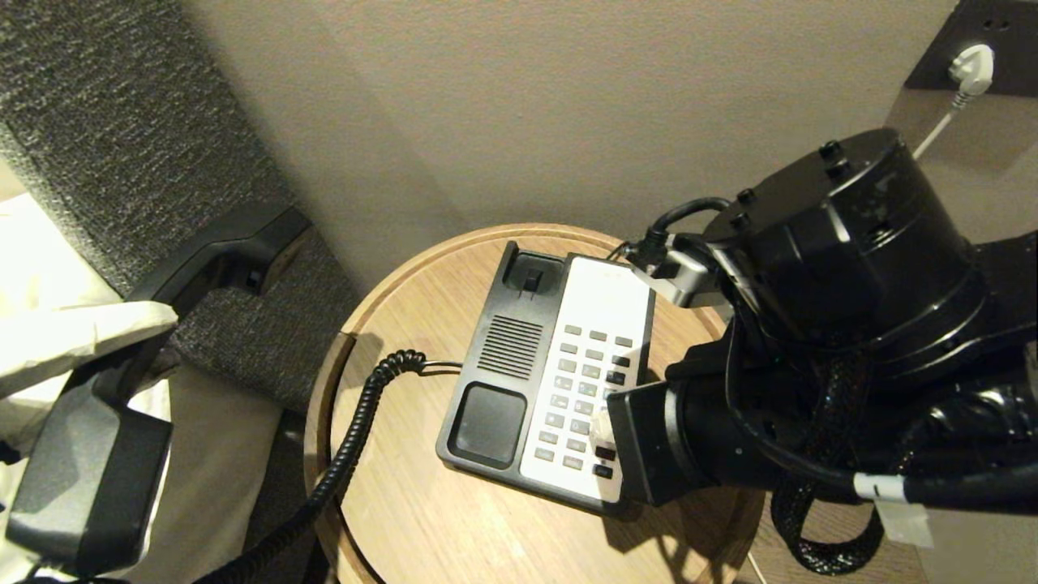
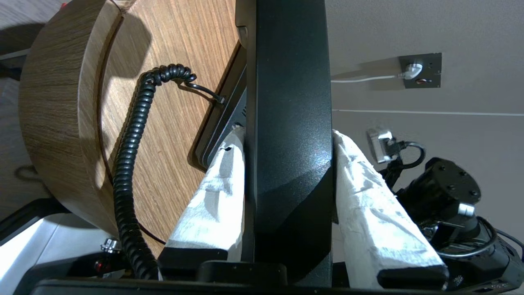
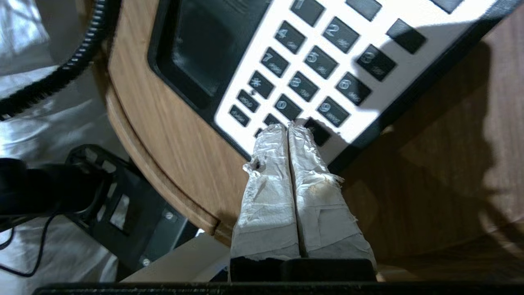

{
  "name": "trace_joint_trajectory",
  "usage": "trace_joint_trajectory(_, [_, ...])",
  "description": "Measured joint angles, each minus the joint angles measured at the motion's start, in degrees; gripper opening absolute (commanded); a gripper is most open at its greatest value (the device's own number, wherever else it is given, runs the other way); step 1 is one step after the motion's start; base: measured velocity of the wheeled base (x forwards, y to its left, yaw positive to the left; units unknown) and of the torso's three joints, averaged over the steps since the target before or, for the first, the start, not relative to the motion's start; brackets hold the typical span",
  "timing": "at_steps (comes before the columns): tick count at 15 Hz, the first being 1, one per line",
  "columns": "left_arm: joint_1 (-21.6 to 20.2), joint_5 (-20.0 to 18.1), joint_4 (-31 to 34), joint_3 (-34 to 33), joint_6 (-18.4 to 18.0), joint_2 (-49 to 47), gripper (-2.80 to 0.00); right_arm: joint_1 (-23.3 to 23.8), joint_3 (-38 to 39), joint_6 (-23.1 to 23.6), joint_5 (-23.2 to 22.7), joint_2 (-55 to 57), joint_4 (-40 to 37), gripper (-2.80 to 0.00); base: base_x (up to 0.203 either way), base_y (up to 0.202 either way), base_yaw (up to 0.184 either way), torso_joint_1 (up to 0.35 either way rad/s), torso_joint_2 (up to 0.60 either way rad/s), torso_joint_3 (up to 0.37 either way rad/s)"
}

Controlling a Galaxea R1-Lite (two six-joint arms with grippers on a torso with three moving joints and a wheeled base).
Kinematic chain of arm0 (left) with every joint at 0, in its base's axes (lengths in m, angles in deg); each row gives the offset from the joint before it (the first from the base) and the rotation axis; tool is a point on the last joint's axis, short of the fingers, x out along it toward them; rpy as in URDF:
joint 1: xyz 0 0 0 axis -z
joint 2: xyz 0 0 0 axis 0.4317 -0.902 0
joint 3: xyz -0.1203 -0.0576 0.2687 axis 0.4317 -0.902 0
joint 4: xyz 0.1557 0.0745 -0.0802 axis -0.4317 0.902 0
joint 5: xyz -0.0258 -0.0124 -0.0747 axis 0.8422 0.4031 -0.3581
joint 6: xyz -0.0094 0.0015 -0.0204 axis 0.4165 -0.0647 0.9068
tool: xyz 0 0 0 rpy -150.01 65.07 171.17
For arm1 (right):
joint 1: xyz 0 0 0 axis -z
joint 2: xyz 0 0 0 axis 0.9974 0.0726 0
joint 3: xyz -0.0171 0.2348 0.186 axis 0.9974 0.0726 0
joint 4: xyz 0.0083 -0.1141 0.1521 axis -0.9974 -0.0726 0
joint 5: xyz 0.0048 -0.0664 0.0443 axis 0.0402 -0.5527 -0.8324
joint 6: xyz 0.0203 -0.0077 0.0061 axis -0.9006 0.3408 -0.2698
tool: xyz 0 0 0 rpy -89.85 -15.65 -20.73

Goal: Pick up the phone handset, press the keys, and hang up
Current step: Dial the number

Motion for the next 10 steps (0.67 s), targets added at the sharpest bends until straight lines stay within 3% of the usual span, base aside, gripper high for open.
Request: trace_joint_trajectory(10, [0.09,-0.4,-0.04,-1.35,-0.11,0.44,-2.8,-0.49,2.33,0.03,0.01,-0.89,-0.17,-2.8,0.0,0.0,0.0,0.0,0.0,0.0])
